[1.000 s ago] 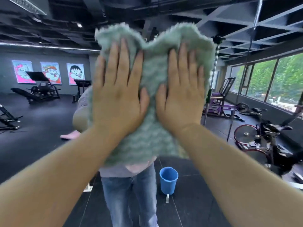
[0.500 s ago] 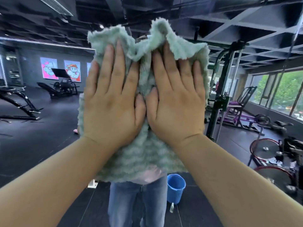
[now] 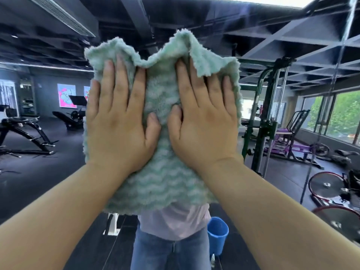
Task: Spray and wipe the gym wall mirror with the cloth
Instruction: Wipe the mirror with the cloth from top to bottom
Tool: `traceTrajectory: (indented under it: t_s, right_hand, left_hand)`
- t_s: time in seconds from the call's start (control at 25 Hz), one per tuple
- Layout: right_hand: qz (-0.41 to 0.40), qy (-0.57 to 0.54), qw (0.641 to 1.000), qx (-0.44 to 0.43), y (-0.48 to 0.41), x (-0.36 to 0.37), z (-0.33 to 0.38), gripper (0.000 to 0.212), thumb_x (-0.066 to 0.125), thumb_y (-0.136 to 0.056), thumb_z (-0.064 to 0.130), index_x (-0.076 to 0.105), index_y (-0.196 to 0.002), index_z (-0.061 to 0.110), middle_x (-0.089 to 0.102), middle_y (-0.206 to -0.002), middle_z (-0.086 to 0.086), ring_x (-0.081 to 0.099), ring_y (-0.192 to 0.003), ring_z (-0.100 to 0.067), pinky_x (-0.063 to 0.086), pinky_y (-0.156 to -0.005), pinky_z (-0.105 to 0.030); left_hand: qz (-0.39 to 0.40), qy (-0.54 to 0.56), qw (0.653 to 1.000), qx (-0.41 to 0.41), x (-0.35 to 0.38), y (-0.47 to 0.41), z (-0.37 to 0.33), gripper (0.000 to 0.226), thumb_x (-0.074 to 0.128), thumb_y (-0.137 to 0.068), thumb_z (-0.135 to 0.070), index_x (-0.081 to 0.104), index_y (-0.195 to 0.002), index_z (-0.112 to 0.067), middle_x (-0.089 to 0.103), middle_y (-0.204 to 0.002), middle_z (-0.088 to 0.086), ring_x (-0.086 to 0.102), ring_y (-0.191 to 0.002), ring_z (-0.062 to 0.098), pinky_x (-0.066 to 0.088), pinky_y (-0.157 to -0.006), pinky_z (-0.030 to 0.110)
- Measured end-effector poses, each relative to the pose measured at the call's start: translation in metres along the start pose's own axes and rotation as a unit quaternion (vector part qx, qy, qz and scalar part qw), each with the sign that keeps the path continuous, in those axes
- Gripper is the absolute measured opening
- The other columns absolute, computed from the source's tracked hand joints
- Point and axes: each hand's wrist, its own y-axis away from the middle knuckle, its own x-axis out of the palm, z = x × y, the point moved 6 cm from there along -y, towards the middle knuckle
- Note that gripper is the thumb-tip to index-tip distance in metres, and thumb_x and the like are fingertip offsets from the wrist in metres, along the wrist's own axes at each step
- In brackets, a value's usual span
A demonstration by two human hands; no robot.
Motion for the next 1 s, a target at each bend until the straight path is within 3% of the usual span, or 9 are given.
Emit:
traceTrajectory:
  t_s: [0.12, 0.24, 0.32, 0.44, 0.56, 0.8, 0.92, 1.0]
  right_hand:
    - [0.023, 0.014, 1.000, -0.007, 0.060, 0.007, 0.011, 0.064, 0.042, -0.089, 0.033, 0.032, -0.150, 0.016, 0.047, -0.146, -0.004, 0.034, -0.134, -0.027, 0.005, -0.120, -0.040]
    - [0.041, -0.004, 0.999, -0.036, 0.110, 0.013, 0.022, 0.065, 0.048, -0.084, 0.033, 0.041, -0.146, 0.016, 0.057, -0.135, -0.006, 0.035, -0.129, -0.027, 0.004, -0.121, -0.038]
    - [0.048, -0.023, 0.997, -0.054, 0.109, 0.009, 0.015, 0.061, 0.047, -0.086, 0.031, 0.043, -0.145, 0.016, 0.059, -0.133, -0.005, 0.039, -0.130, -0.027, 0.005, -0.121, -0.036]
    - [0.021, -0.041, 0.994, -0.096, 0.095, -0.001, -0.008, 0.052, 0.041, -0.093, 0.027, 0.046, -0.143, 0.014, 0.057, -0.136, -0.004, 0.045, -0.131, -0.028, 0.013, -0.120, -0.035]
    - [-0.023, -0.052, 0.995, -0.080, 0.125, -0.003, -0.024, 0.050, 0.038, -0.093, 0.024, 0.051, -0.139, 0.009, 0.052, -0.142, -0.008, 0.045, -0.133, -0.029, 0.023, -0.118, -0.037]
    - [-0.004, 0.072, 0.992, -0.104, 0.133, -0.008, -0.040, 0.070, 0.023, -0.086, 0.040, 0.036, -0.148, 0.009, 0.050, -0.141, -0.015, 0.044, -0.128, -0.032, 0.023, -0.114, -0.039]
    - [0.026, 0.086, 0.996, -0.016, 0.093, -0.008, -0.063, 0.073, 0.018, -0.087, 0.045, 0.018, -0.154, 0.015, 0.020, -0.160, -0.008, 0.020, -0.146, -0.027, 0.007, -0.121, -0.036]
    - [0.037, 0.079, 0.996, -0.006, 0.081, -0.010, -0.066, 0.072, 0.021, -0.089, 0.046, 0.014, -0.155, 0.018, 0.013, -0.162, -0.006, 0.013, -0.148, -0.026, 0.004, -0.122, -0.037]
  left_hand:
    - [0.018, 0.004, 1.000, -0.023, 0.005, 0.059, 0.003, 0.068, 0.035, -0.090, -0.033, 0.021, -0.152, -0.009, 0.014, -0.158, 0.025, 0.009, -0.147, 0.036, 0.002, -0.120, 0.044]
    - [0.045, -0.017, 0.998, 0.030, 0.010, 0.137, -0.014, 0.063, 0.033, -0.093, -0.033, 0.025, -0.149, -0.006, 0.025, -0.153, 0.028, 0.015, -0.145, 0.041, 0.008, -0.119, 0.049]
    - [0.048, -0.011, 0.997, 0.066, 0.013, 0.137, -0.022, 0.059, 0.033, -0.094, -0.031, 0.029, -0.147, -0.005, 0.033, -0.150, 0.026, 0.018, -0.144, 0.039, 0.009, -0.119, 0.048]
    - [0.003, 0.070, 0.993, 0.091, 0.006, 0.104, -0.036, 0.048, 0.036, -0.094, -0.024, 0.045, -0.136, -0.002, 0.045, -0.145, 0.019, 0.027, -0.142, 0.031, 0.013, -0.119, 0.041]
    - [-0.055, 0.132, 0.980, 0.135, 0.007, 0.125, -0.058, 0.038, 0.040, -0.092, -0.016, 0.059, -0.120, 0.002, 0.057, -0.133, 0.018, 0.040, -0.134, 0.026, 0.025, -0.116, 0.039]
    - [-0.047, 0.032, 0.985, 0.161, 0.019, 0.144, -0.081, 0.063, 0.027, -0.091, -0.037, 0.042, -0.142, -0.002, 0.039, -0.150, 0.017, 0.030, -0.143, 0.027, 0.015, -0.118, 0.038]
    - [-0.016, 0.028, 0.994, 0.105, 0.020, 0.095, -0.080, 0.067, 0.021, -0.092, -0.041, 0.027, -0.151, -0.011, 0.022, -0.159, 0.010, 0.013, -0.149, 0.020, 0.003, -0.120, 0.034]
    - [-0.011, 0.022, 0.995, 0.095, 0.021, 0.078, -0.082, 0.068, 0.019, -0.092, -0.043, 0.021, -0.153, -0.014, 0.015, -0.161, 0.007, 0.006, -0.149, 0.018, -0.001, -0.119, 0.033]
